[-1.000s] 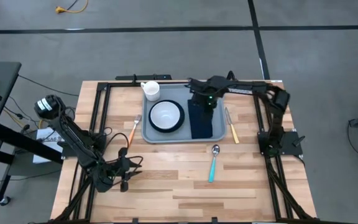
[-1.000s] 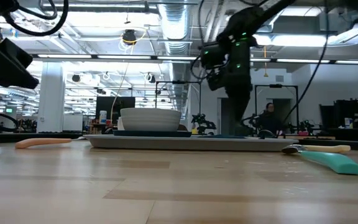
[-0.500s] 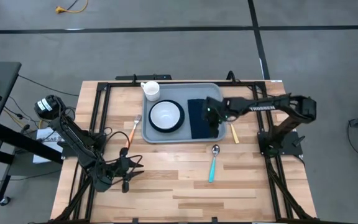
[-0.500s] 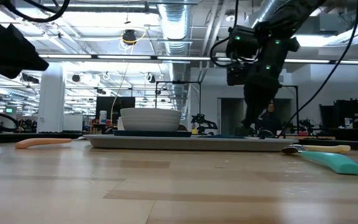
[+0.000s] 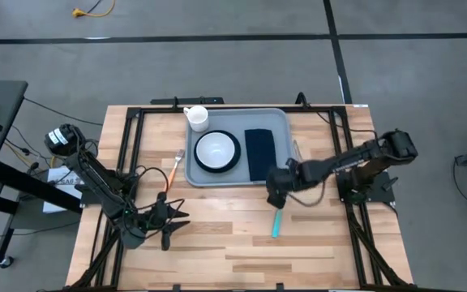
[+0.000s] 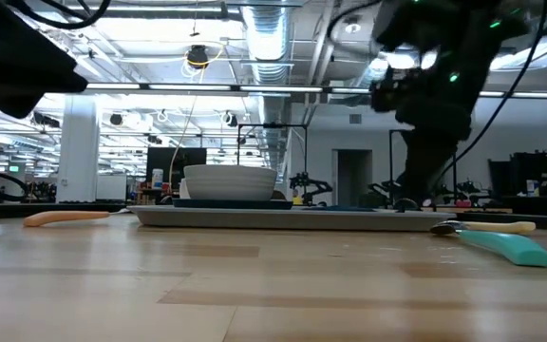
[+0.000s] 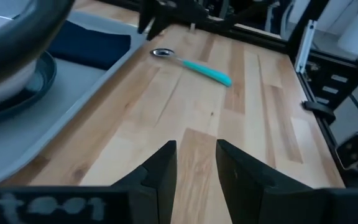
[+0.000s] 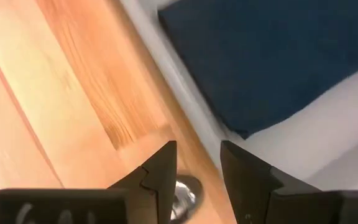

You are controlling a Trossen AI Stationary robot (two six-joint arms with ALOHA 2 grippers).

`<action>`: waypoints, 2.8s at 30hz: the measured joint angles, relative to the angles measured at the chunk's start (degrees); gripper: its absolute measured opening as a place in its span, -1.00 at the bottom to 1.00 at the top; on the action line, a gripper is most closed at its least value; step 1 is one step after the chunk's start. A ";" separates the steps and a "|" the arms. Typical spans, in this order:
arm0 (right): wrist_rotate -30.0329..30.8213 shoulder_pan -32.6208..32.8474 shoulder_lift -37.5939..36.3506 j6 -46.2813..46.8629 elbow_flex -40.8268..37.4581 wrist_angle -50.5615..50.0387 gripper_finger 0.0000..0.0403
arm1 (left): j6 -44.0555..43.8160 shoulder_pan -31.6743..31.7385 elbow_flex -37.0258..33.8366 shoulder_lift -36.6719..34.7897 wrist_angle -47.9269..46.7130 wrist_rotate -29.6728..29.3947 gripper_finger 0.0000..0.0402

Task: Set up tray
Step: Put the orange fork on the blue napkin on the gray tray

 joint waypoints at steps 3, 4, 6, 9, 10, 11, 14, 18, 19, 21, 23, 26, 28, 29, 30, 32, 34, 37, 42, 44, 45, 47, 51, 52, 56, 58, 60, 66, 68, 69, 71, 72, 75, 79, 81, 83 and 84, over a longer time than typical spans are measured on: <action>9.59 5.88 0.00 8.92 0.00 1.12 -0.42 | 0.17 0.67 0.00 0.00 -0.02 0.21 -0.50; 13.32 7.87 0.00 11.95 0.00 1.58 -0.42 | 0.29 0.81 0.00 0.00 -0.02 0.21 -0.50; 21.71 11.68 0.04 17.96 0.00 2.55 -0.42 | 0.28 1.22 0.00 0.00 -0.02 0.19 -0.50; 34.61 16.60 0.09 25.79 0.00 3.13 -0.42 | 0.28 2.40 0.00 0.00 -0.04 0.14 -0.50; 38.71 17.86 0.09 28.00 0.00 3.04 -0.42 | 0.28 2.82 0.00 0.00 -0.02 0.14 -0.50; 42.92 18.95 0.03 30.00 0.00 2.61 -0.42 | 0.16 3.25 0.00 0.00 -0.02 0.15 -0.50; 55.14 21.55 -0.07 36.08 0.00 1.38 -0.42 | -4.24 4.36 0.00 0.00 -0.02 0.09 -0.50; 64.52 23.56 0.01 41.22 0.00 0.87 -0.42 | -10.37 4.84 0.00 0.00 -0.04 -0.03 -0.50; 65.84 24.04 0.08 41.75 0.00 0.91 -0.42 | -11.09 4.82 0.00 0.00 -0.04 -0.01 -0.50; 67.72 24.93 0.11 42.13 0.00 0.92 -0.42 | -12.30 4.82 0.00 0.00 -0.04 0.01 -0.50; 68.30 25.74 0.11 42.10 0.00 0.95 -0.42 | -13.23 4.82 0.00 0.00 -0.07 0.15 -0.50; 68.28 27.27 0.11 40.83 -0.21 1.32 -0.42 | -13.57 4.88 0.04 1.23 -0.13 0.07 -0.50; 68.18 28.48 0.11 40.81 -1.69 2.54 -0.42 | -14.36 5.44 0.05 2.48 -0.33 -0.55 -0.50; 68.12 29.11 0.12 40.81 -2.75 3.33 -0.42 | -15.80 6.04 0.09 3.36 -0.60 -0.54 -0.50; 68.40 29.66 0.14 40.80 -3.82 4.08 -0.42 | -17.87 6.71 0.08 4.02 -1.77 -0.29 -0.50; 69.78 30.42 0.15 40.84 -5.97 5.74 -0.42 | -22.79 8.38 0.07 5.07 -4.14 0.67 -0.50; 70.22 30.22 0.15 42.10 -7.46 5.13 -0.42 | -27.07 10.25 0.07 5.56 -6.84 1.97 -0.50; 70.16 29.09 0.15 44.21 -9.09 5.17 -0.42 | -30.72 13.60 0.43 5.57 -11.46 3.50 -0.50; 69.03 27.73 0.15 46.65 -10.73 5.29 -0.42 | -29.62 17.70 5.18 5.09 -21.11 6.50 -0.50; 68.50 27.75 0.15 46.65 -10.76 5.33 -0.42 | -28.06 18.53 8.78 5.09 -27.84 7.73 -0.50; 68.42 27.77 0.15 46.50 -10.78 5.32 -0.42 | -27.63 18.83 11.00 5.09 -31.85 8.03 -0.50; 68.36 27.79 0.15 46.40 -10.80 5.32 -0.42 | -27.65 18.93 15.59 5.09 -40.60 7.74 -0.50; 68.31 27.77 0.15 46.25 -10.80 5.30 -0.42 | -31.52 18.89 24.41 5.09 -60.70 5.08 -0.50; 68.32 27.77 0.15 46.25 -10.80 5.30 -0.42 | -32.81 18.91 26.00 5.09 -65.41 4.62 -0.50; 68.32 27.79 0.15 46.25 -10.80 5.30 -0.42 | -38.62 19.14 28.45 5.07 -78.64 4.52 -0.50; 68.32 27.79 0.15 46.23 -10.80 5.30 -0.42 | -41.65 19.38 27.29 5.07 -81.54 5.68 -0.50; 68.30 27.79 0.15 46.23 -10.80 5.30 -0.42 | -44.14 19.87 25.33 5.09 -82.93 7.78 -0.50; 68.31 27.79 0.15 46.23 -10.80 5.32 -0.42 | -48.89 21.21 19.36 5.09 -82.25 13.96 -0.50; 68.32 27.79 0.15 46.23 -10.80 5.32 -0.42 | -49.76 21.76 17.63 5.09 -81.05 14.61 -0.49; 68.31 27.79 0.15 46.24 -10.80 5.34 -0.42 | -49.97 22.04 16.92 5.09 -80.60 14.80 -0.48; 68.30 27.79 0.15 46.24 -10.80 5.34 -0.42 | -50.01 22.56 15.69 5.09 -79.15 14.92 -0.45; 68.30 27.79 0.15 46.24 -10.80 5.36 -0.42 | -49.85 22.94 15.15 5.09 -77.76 14.90 -0.43; 68.30 27.79 0.15 46.24 -10.80 5.38 -0.42 | -46.93 24.09 13.73 5.09 -72.81 15.19 -0.37; 68.30 27.79 0.15 46.25 -10.80 5.43 -0.42 | -41.88 26.01 12.90 5.11 -67.78 16.03 -0.26; 68.30 27.79 0.15 46.25 -10.80 5.51 -0.42 | -40.96 27.11 12.90 5.11 -67.17 16.06 -0.20; 68.30 27.79 0.15 46.25 -10.80 5.51 -0.42 | -40.76 28.34 12.90 5.11 -67.28 16.83 -0.15; 68.30 27.79 0.15 46.23 -10.80 5.51 -0.42 | -40.56 28.96 12.90 5.11 -67.29 17.59 -0.13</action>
